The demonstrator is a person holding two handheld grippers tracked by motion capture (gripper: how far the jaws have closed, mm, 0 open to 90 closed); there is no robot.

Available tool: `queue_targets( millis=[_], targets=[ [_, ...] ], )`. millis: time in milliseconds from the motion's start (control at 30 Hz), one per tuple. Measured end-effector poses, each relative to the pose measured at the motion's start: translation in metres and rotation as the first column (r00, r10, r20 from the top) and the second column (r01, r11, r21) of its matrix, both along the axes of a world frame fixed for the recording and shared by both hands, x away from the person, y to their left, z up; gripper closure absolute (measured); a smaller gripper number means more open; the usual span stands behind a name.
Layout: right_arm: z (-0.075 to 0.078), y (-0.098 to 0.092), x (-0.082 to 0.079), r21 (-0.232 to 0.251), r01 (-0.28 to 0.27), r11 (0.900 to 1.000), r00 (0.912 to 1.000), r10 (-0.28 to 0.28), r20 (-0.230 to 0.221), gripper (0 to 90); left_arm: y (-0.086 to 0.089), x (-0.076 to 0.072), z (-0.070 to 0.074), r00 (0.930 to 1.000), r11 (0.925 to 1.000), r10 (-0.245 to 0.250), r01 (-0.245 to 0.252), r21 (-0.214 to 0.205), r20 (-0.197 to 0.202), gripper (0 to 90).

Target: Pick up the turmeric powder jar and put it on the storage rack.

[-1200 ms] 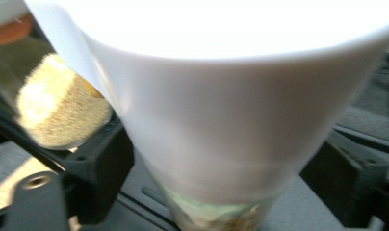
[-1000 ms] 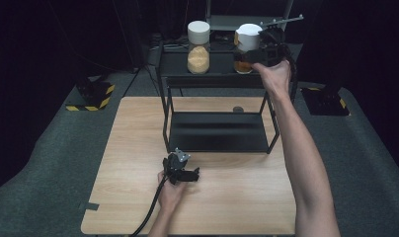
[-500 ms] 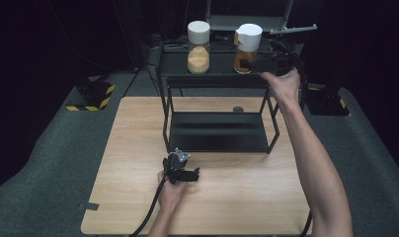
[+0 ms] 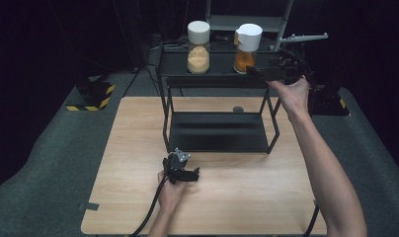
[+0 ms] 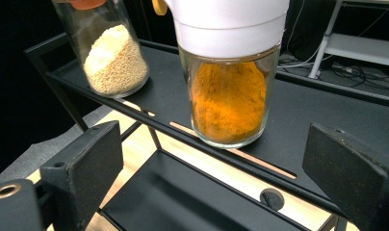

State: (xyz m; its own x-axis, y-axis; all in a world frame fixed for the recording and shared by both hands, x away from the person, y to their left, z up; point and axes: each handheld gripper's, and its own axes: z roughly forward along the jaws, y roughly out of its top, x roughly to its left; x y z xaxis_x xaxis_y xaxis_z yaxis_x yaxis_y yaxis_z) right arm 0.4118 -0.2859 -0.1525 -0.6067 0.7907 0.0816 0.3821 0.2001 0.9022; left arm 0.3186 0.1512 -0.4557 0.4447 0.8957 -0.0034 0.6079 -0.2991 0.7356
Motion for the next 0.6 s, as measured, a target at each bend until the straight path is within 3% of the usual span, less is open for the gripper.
queue_targets(
  millis=[600],
  targets=[
    [-0.011,-0.021,-0.021,-0.005,-0.005,1.0000,0.9997,0.005,0.026,6.5,0.000,0.000,0.000,1.0000,1.0000,0.000,0.000,0.000,0.000,7.3]
  ],
)
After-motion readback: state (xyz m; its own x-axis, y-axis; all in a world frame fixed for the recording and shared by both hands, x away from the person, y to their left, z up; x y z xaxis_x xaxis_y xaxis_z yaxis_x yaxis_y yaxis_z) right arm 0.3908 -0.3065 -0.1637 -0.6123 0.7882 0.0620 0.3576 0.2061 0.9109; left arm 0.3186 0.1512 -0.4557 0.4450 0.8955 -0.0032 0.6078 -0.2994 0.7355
